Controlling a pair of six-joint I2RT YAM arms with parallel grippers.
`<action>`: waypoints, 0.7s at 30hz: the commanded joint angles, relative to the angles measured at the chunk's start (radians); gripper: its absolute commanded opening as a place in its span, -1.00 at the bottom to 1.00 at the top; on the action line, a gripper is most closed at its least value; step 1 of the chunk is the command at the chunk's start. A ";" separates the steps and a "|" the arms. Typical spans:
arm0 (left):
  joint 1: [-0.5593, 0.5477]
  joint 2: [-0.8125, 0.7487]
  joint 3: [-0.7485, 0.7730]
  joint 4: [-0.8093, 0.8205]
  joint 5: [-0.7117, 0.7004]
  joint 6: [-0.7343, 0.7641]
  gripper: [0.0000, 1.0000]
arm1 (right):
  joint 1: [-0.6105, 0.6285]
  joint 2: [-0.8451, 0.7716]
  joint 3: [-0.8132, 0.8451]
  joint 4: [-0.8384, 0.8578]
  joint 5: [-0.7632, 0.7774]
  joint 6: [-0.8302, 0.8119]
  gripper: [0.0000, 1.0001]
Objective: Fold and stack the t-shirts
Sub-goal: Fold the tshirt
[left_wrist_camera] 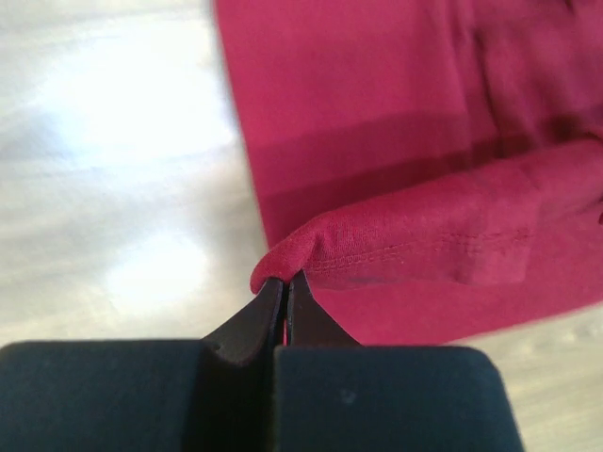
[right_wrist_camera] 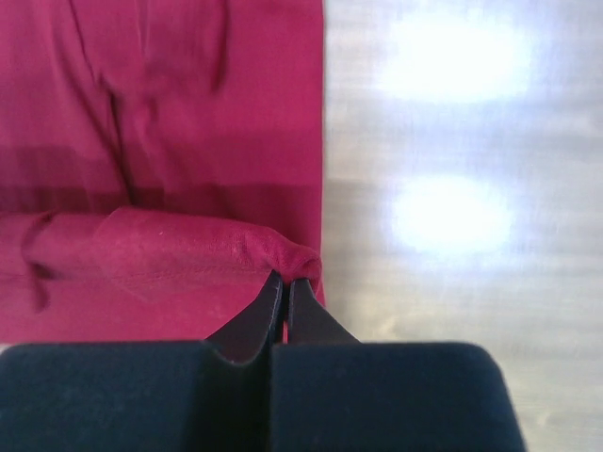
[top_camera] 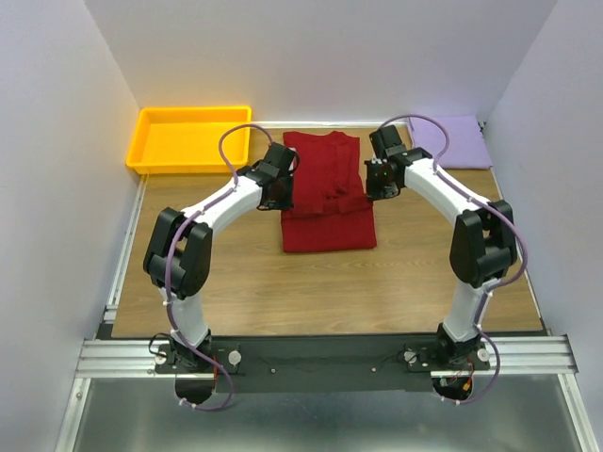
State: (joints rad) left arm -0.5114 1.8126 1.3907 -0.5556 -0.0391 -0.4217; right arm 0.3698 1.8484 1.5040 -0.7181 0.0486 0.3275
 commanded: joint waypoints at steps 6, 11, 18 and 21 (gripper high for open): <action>0.071 0.119 0.100 0.143 0.005 0.064 -1.00 | -0.035 0.169 0.163 0.014 0.022 -0.061 -0.99; 0.077 0.177 0.163 0.166 0.015 0.087 -1.00 | -0.049 0.222 0.186 0.023 0.019 -0.061 -0.99; 0.077 0.238 0.186 0.197 0.018 0.100 -0.91 | -0.058 0.264 0.173 0.057 0.037 -0.053 -0.99; 0.080 0.248 0.185 0.200 -0.002 0.101 -0.71 | -0.058 0.271 0.171 0.071 0.051 -0.059 -0.89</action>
State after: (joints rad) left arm -0.4404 2.0418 1.5597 -0.3893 -0.0284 -0.3412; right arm 0.3187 2.0937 1.6642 -0.6865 0.0544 0.2848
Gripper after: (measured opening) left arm 0.109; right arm 0.036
